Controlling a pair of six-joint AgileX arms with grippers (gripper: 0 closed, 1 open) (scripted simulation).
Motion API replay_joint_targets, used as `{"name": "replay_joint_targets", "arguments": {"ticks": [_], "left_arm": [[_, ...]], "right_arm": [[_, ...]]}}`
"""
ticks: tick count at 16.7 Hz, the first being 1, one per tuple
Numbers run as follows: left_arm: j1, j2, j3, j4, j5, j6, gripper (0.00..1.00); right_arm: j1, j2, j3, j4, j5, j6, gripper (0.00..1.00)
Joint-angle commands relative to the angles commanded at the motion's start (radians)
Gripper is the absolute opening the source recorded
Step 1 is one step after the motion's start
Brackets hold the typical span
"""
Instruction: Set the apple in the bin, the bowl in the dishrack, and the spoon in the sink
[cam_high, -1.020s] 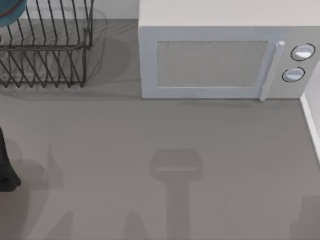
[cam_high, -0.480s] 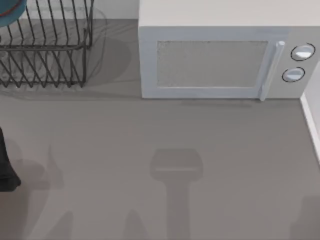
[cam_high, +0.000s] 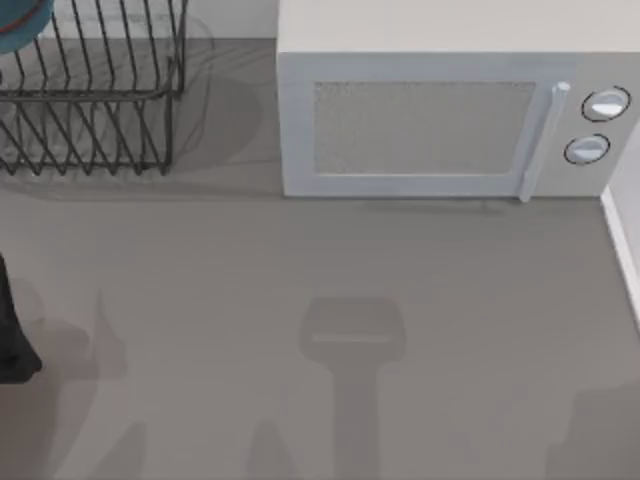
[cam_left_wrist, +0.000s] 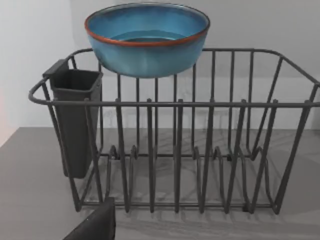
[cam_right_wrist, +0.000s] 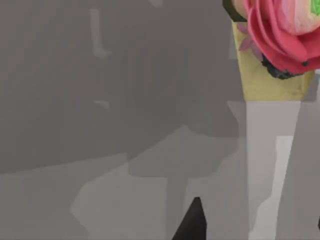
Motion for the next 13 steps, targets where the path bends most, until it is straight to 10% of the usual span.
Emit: {"name": "replay_joint_targets", "arguments": {"ticks": [13], "left_arm": [[0.0,0.0,0.0,0.0,0.0,0.0,1.0]], "right_arm": [[0.0,-0.108,0.189,-0.298,0.0,0.005,0.0]]}}
